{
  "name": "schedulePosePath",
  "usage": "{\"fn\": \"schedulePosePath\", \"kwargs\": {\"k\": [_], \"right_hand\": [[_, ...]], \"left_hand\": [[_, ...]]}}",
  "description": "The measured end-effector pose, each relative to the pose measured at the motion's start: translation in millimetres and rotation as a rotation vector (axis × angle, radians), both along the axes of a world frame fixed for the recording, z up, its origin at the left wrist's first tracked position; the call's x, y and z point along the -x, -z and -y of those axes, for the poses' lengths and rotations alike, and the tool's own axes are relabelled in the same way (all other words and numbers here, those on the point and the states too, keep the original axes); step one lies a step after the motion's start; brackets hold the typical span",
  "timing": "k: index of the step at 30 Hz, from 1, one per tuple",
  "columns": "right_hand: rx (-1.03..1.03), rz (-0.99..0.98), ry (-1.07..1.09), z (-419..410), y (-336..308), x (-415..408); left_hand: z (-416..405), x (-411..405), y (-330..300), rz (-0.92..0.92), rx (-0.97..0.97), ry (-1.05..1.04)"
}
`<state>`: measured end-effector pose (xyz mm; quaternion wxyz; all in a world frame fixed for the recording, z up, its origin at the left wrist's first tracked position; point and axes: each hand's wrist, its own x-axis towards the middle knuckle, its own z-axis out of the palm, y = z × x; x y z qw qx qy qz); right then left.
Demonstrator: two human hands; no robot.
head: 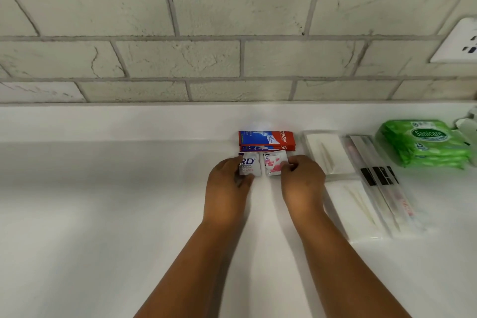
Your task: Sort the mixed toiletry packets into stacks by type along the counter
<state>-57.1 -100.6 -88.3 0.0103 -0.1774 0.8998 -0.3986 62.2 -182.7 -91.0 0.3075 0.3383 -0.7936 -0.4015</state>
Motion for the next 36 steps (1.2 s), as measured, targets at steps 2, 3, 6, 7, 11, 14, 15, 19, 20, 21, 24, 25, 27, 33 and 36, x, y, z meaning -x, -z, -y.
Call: {"fn": "schedulePosePath", "kwargs": {"k": [2,3,6,7,11,14,15,19,20,21,24,25,27,33,36], "right_hand": [[-0.019,-0.006,0.008,0.7,0.1,1.4],[-0.03,0.001,0.01,1.3,0.7,1.8],[-0.085,0.0,0.015,3.3,1.6,2.3],[-0.096,-0.001,0.02,3.2,1.1,2.3],[-0.11,-0.01,0.005,1.1,1.5,0.9],[-0.113,-0.026,-0.022,2.1,5.3,0.5],[-0.113,-0.021,-0.027,2.8,4.6,0.1],[-0.127,-0.026,-0.032,2.0,-1.5,-2.6],[-0.132,-0.029,-0.031,1.4,-2.2,-3.0],[-0.132,-0.033,-0.031,1.0,-3.9,-4.4],[-0.117,-0.03,-0.027,1.9,-0.7,-4.3],[-0.117,-0.03,-0.029,2.5,-1.5,-4.9],[-0.12,-0.033,-0.031,3.3,-1.0,-5.0],[-0.134,-0.03,-0.022,2.4,-7.0,-9.5],[-0.096,-0.021,-0.024,-2.7,-14.6,-19.6]], "left_hand": [[0.5,0.6,2.7,0.02,0.033,-0.002],[0.6,0.6,3.5,0.032,0.044,-0.002],[0.6,1.0,5.7,0.056,0.04,-0.004],[0.4,1.0,5.7,0.053,0.029,-0.005],[0.2,-0.6,2.8,0.021,0.037,-0.004],[3.5,0.9,5.0,0.018,0.033,0.017],[5.3,2.1,8.1,0.034,0.034,0.019],[7.8,5.0,15.3,0.098,0.064,0.015],[8.2,5.8,16.9,0.102,0.074,0.004],[8.3,6.7,17.7,0.106,0.082,-0.005],[7.1,8.7,19.6,0.138,0.132,-0.024],[5.9,8.7,18.8,0.157,0.15,-0.029],[4.0,8.1,17.4,0.177,0.172,-0.034],[3.4,6.5,16.4,0.175,0.194,-0.034],[0.5,3.4,11.1,0.052,0.135,-0.06]]}}
